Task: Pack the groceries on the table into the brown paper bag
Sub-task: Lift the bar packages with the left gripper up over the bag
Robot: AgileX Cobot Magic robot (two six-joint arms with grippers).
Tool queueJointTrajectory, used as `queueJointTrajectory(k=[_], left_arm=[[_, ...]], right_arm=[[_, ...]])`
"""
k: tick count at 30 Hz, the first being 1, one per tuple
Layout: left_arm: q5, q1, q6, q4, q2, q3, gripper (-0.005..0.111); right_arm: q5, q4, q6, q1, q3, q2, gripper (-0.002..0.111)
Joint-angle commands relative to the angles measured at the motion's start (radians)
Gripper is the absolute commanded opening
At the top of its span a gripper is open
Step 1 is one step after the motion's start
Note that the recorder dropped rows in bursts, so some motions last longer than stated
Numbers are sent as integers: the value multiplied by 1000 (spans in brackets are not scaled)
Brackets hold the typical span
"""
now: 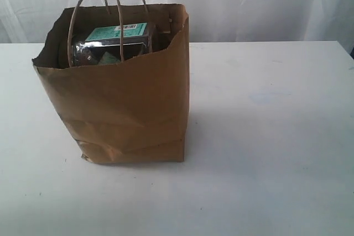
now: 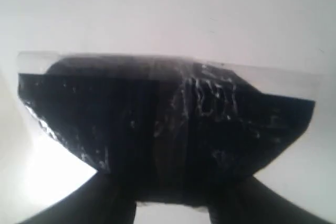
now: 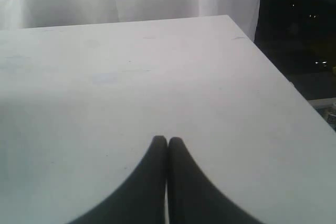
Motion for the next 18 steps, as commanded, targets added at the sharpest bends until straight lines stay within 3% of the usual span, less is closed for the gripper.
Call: queueJointTrajectory(k=[1, 6, 9, 10, 11, 14, 15, 16, 18], left_arm=[[22, -2, -117, 177, -35, -153, 0], [-125, -2, -313, 312, -35, -328, 0], [-515, -2, -714, 533, -21, -418, 0], [-574, -2, -791, 589, -14, -424, 0], [-672, -2, -974, 748, 11, -426, 0], [-697, -2, -1304, 986, 82, -426, 0], [-688, -2, -1521, 1070, 123, -426, 0], [-690, -2, -1695, 1070, 159, -426, 0], [-706, -3, -1829, 1070, 210, -426, 0]], right_arm=[[-8, 0, 1, -2, 1, -4, 0], [-8, 0, 1, -2, 1, -4, 0], [-8, 0, 1, -2, 1, -4, 0], [-8, 0, 1, -2, 1, -4, 0], [-8, 0, 1, -2, 1, -4, 0], [-8, 0, 1, -2, 1, -4, 0], [-8, 0, 1, -2, 1, -4, 0], [-8, 0, 1, -2, 1, -4, 0], [-8, 0, 1, -2, 1, -4, 0]])
